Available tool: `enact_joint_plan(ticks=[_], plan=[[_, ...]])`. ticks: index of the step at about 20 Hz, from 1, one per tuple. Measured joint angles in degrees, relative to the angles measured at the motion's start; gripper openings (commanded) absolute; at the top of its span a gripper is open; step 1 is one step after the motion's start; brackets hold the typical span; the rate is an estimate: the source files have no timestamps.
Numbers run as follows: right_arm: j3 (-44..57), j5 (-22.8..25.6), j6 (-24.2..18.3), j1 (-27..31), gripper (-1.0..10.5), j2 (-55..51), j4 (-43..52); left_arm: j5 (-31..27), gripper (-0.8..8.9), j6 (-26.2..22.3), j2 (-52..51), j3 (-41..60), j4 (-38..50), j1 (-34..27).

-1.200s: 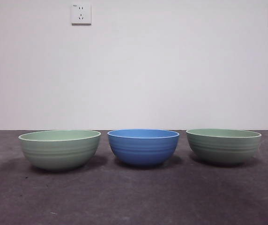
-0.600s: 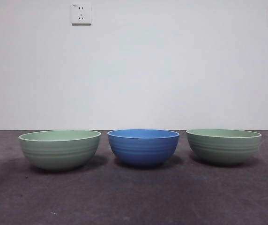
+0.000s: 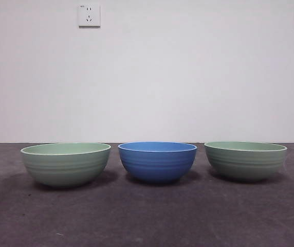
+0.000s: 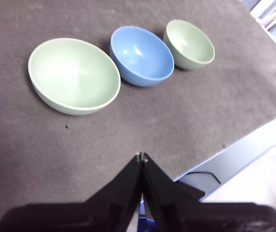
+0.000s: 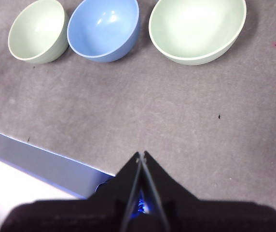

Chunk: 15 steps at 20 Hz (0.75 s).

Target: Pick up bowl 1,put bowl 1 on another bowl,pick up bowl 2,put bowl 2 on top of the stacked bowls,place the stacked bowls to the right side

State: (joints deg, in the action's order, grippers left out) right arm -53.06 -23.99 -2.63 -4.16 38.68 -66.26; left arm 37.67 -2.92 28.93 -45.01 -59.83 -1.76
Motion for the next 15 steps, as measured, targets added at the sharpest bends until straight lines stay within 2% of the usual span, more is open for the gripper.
enact_joint_plan(ticks=[2,3,4,6,7,8,9,15], plan=[[0.0,0.02,-0.2,0.0,0.2,-0.02,0.17,0.0,0.13,-0.66,0.0,0.0,0.0,0.0],[0.0,0.02,-0.22,0.0,0.7,-0.02,0.22,0.0,0.71,-0.96,0.0,0.0,0.0,0.0],[0.0,0.07,-0.26,0.0,1.4,-0.02,0.24,0.0,1.69,-1.03,0.0,0.0,0.0,0.0],[0.0,0.15,-0.31,0.0,3.5,-0.02,0.26,0.02,5.03,-1.18,0.2,0.0,0.0,0.0],[0.0,0.15,-0.26,0.0,4.5,-0.02,0.26,0.0,6.22,-1.18,0.26,0.0,0.0,0.0],[0.0,0.15,-0.22,0.0,5.5,-0.02,0.26,0.0,6.93,-1.18,0.44,0.0,0.0,0.0],[0.0,0.15,-0.17,0.0,6.0,-0.02,0.26,0.02,6.96,-1.18,0.55,0.0,0.02,0.0],[0.0,0.15,-0.13,0.0,6.0,-0.02,0.57,0.0,6.95,-1.16,1.22,0.0,0.13,0.0]])
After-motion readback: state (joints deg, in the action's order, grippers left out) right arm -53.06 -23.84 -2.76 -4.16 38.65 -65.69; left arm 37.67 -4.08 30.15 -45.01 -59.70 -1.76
